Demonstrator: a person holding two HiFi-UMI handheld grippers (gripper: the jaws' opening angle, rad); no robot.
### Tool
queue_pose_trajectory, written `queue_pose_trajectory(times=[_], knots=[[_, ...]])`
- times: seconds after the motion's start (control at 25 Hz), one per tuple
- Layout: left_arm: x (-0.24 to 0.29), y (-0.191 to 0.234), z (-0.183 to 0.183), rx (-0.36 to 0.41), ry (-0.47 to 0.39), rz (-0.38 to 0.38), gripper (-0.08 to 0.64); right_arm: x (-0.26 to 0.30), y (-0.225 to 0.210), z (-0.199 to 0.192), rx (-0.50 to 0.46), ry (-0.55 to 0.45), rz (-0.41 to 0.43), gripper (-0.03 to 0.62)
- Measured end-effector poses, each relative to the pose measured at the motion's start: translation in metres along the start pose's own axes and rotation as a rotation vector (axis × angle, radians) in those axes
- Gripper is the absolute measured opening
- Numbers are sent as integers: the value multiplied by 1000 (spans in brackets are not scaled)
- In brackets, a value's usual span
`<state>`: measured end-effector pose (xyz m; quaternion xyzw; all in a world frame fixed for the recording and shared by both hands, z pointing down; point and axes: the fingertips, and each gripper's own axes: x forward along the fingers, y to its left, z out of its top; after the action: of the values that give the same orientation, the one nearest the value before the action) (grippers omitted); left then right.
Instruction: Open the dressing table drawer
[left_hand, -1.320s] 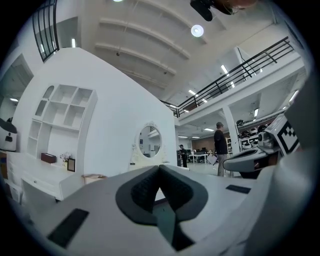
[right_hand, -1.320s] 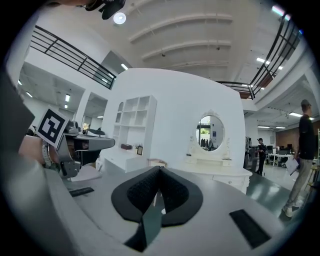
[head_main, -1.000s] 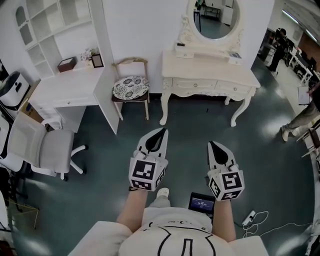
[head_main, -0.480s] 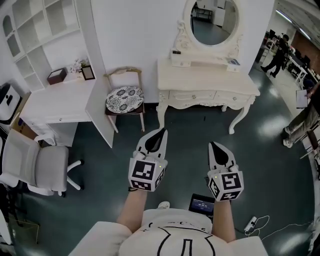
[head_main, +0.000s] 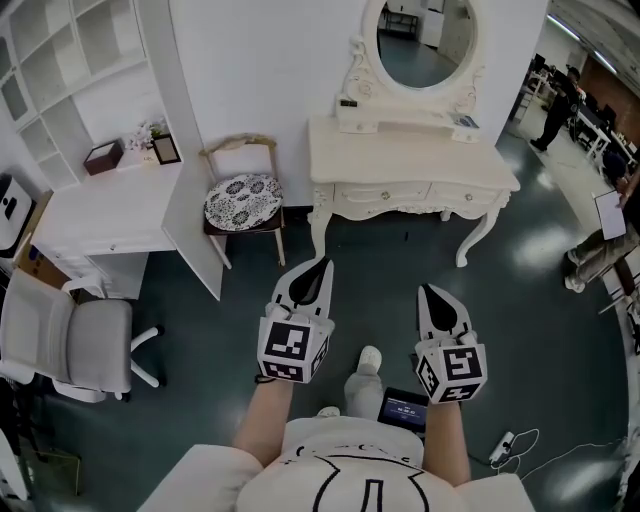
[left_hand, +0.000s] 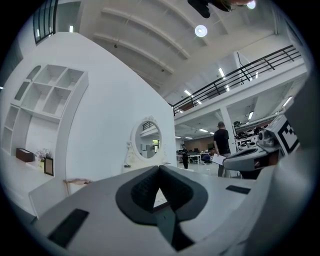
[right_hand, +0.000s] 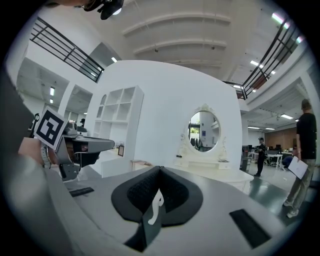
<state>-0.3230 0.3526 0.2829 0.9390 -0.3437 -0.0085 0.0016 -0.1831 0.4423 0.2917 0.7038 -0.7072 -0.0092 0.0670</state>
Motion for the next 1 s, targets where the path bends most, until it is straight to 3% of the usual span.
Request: queue_pose_trajectory(times=[0.6,1.0], knots=[[71,20,-8,18,31,17,3,74,-46,-3,34,30,11,25],[151,33,-16,23,64,43,3,143,-99,-11,59,38,40,25]])
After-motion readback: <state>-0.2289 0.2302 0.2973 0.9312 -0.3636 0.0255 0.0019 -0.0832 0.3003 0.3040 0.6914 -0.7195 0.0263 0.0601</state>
